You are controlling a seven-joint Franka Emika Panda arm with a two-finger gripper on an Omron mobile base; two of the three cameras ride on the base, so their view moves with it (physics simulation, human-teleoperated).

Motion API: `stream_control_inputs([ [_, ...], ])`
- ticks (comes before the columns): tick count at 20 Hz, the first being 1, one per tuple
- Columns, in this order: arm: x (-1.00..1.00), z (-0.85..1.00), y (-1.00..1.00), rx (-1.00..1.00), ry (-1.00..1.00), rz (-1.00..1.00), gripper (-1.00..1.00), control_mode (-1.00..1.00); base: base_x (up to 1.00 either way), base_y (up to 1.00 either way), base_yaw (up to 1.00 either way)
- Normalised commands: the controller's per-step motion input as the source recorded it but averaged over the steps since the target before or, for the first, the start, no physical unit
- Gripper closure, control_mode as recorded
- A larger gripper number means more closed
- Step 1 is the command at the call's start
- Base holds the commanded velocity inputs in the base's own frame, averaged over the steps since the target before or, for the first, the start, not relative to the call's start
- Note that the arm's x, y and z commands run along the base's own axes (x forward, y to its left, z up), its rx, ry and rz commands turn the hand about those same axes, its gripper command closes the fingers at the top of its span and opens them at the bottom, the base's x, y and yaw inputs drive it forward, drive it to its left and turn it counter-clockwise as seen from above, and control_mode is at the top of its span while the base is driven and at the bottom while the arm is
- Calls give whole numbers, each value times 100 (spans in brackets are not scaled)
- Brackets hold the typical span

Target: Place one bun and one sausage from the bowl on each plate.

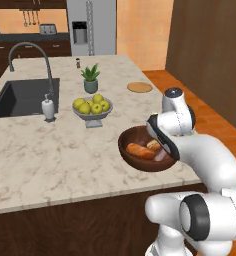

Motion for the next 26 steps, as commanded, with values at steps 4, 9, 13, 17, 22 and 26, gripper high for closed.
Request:
stream_control_inputs([
  [4, 20, -62, -44, 15, -2, -5, -100, -100, 0, 0, 0],
  [9, 53, -31, -3, 10, 0, -4, -100, -100, 0, 0, 0],
  [13, 65, -22, 0, 3, 0, -7, -100, -100, 0, 0, 0],
  [17, 59, -39, 0, 0, 0, -7, -100, -100, 0, 0, 0],
  [22, 34, -52, -2, 0, -1, -7, -100, -100, 0, 0, 0],
  [26, 20, -39, -8, 0, -4, -7, -100, -100, 0, 0, 0],
])
